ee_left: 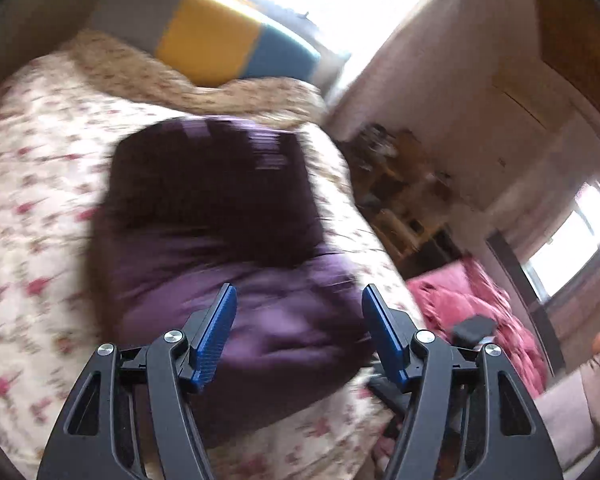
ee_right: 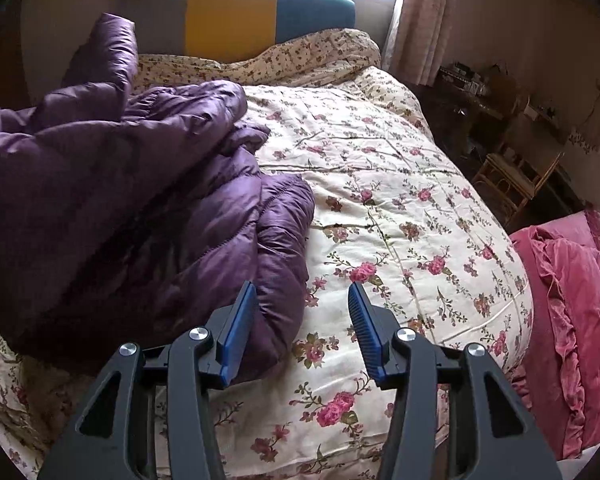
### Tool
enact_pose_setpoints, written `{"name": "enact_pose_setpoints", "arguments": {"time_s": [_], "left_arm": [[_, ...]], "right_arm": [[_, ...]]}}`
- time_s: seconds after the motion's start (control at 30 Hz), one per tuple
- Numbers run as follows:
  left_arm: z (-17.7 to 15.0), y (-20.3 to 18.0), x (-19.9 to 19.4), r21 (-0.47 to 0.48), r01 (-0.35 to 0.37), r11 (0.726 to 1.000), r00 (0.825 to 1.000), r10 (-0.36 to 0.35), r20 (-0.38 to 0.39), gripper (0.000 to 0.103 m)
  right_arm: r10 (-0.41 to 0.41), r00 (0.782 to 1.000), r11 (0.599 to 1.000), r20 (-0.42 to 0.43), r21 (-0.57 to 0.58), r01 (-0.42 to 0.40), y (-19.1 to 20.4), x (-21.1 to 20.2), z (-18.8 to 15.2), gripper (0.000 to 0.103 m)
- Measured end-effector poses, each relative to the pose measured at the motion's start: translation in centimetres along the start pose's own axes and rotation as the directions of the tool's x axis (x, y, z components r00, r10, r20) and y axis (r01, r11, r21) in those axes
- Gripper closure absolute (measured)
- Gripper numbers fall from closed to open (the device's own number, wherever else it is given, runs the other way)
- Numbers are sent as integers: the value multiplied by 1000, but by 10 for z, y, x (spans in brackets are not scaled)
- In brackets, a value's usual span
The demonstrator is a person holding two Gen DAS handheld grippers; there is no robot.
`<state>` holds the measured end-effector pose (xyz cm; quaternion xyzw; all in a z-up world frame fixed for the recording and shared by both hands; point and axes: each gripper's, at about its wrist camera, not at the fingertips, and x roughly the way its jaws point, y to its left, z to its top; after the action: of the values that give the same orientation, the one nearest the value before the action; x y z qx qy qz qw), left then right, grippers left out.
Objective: Fold large clothes
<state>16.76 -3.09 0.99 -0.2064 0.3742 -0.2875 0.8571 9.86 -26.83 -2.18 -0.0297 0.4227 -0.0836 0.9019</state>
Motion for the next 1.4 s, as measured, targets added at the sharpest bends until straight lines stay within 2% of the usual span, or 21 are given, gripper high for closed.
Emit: {"name": "enact_pose_setpoints", "arguments": {"time_s": [0.07, 0.13, 0.2, 0.3, 0.43, 0.57, 0.73, 0.9, 0.97, 1.13, 1.2, 1.23, 1.33, 1.4], "left_arm": [[-7, 25, -9, -44, -55, 998, 998, 56, 7, 39], [-18, 55, -14, -81, -158, 984, 987, 158, 5, 39], [-28, 75, -16, -103, -223, 969, 975, 223, -9, 39], [-40, 98, -10, -131, -277, 952, 961, 274, -38, 46], [-43, 104, 3, -116, -280, 953, 960, 274, -63, 55], [-47, 96, 15, -89, -268, 959, 962, 262, -78, 55], [-57, 95, 8, -69, -268, 961, 962, 263, -72, 55], [-58, 88, 8, -23, -262, 965, 963, 260, -65, 55], [-59, 84, 7, -13, -252, 968, 966, 251, -69, 61], [-60, 85, 7, -8, -245, 969, 967, 244, -67, 61], [-61, 84, 6, -3, -242, 970, 968, 241, -70, 61], [-61, 84, 5, 3, -241, 971, 968, 241, -69, 61], [-62, 81, 4, 16, -236, 972, 969, 237, -68, 61], [-63, 79, 5, 30, -236, 971, 969, 237, -67, 61]], "right_arm": [[5, 1000, 1000, 6, -5, -5, 3, -5, 0, 55], [14, 1000, 1000, 16, -13, -13, 8, -11, 2, 55], [22, 999, 999, 30, -26, -21, 12, -18, 3, 55], [39, 998, 999, 52, -41, -37, 20, -29, 6, 55], [75, 994, 996, 80, -46, -71, 28, -48, 12, 52], [93, 989, 994, 111, -72, -85, 38, -66, 16, 49], [124, 983, 989, 137, -95, -112, 48, -83, 20, 47], [182, 966, 977, 185, -143, -156, 70, -104, 29, 45], [193, 962, 974, 192, -157, -164, 78, -105, 34, 45], [209, 961, 967, 181, -182, -176, 95, -96, 39, 47], [210, 964, 964, 162, -199, -176, 100, -87, 39, 60], [210, 967, 962, 145, -206, -178, 101, -83, 38, 72], [206, 971, 959, 124, -220, -176, 102, -75, 33, 84], [208, 972, 959, 114, -218, -180, 100, -72, 30, 87]]}}
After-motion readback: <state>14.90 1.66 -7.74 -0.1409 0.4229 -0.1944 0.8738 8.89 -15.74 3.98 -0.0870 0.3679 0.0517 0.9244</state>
